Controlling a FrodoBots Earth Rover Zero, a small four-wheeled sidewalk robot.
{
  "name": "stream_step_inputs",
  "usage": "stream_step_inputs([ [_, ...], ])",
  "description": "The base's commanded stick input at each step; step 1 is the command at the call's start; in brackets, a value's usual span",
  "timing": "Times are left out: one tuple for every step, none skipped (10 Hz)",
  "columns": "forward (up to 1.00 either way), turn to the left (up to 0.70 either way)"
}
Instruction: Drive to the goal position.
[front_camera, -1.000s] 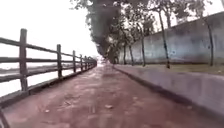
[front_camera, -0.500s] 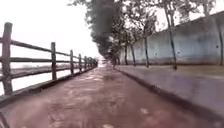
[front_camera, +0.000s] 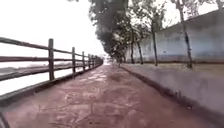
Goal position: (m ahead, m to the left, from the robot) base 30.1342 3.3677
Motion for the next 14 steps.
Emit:
stream_step_inputs([
  [1.0,0.0],
  [1.0,0.0],
  [1.0,0.01],
  [1.0,0.19],
  [1.0,0.36],
  [1.0,0.14],
  [1.0,0.06],
  [1.0,0.0],
  [1.0,0.0],
  [1.0,0.0],
  [1.0,0.0],
  [1.0,0.0],
  [1.0,0.0],
  [1.0,0.0],
])
